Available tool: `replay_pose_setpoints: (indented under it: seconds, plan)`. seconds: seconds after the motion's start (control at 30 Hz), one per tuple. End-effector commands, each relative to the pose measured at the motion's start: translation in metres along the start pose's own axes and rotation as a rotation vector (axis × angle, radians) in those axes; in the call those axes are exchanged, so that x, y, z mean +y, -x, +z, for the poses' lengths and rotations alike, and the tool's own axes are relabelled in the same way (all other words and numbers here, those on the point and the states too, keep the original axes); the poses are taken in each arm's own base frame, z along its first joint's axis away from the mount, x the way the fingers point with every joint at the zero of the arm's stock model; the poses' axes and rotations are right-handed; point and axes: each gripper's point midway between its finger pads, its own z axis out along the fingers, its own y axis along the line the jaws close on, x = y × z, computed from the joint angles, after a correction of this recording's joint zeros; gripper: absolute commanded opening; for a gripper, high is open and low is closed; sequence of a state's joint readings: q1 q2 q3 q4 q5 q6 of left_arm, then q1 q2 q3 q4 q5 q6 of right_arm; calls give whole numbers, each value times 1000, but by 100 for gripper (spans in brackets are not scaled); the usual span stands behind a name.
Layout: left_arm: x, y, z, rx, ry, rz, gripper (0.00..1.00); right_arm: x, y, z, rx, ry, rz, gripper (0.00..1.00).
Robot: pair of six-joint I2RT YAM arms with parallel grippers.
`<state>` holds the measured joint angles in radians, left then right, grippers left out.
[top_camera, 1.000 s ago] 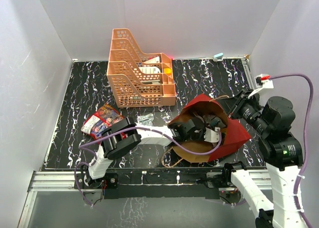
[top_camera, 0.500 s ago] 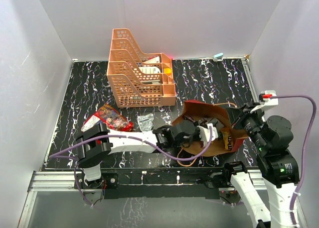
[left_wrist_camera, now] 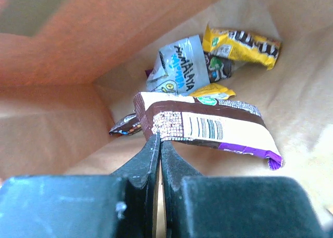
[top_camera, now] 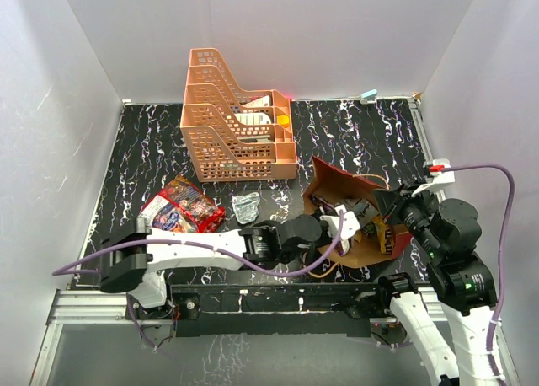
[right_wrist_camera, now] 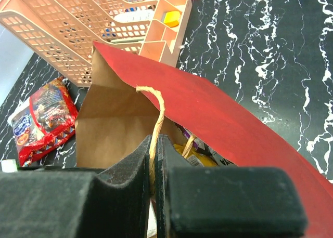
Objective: Take the snacks out of the paper bag
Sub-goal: Take out the snack from the paper bag.
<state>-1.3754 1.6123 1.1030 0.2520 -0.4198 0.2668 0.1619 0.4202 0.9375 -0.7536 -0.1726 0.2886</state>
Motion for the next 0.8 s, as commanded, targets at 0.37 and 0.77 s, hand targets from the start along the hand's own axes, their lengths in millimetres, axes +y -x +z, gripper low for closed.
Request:
replay_pose_setpoints:
  seconds: [0.37,0.77]
  plan:
    - [94,93,-122,-179,182,-366,0,0,-7,12,-18,1,30,7]
    - [167,70,-158,-65,423,-453,0,1,-8,7,-62,12,36,7]
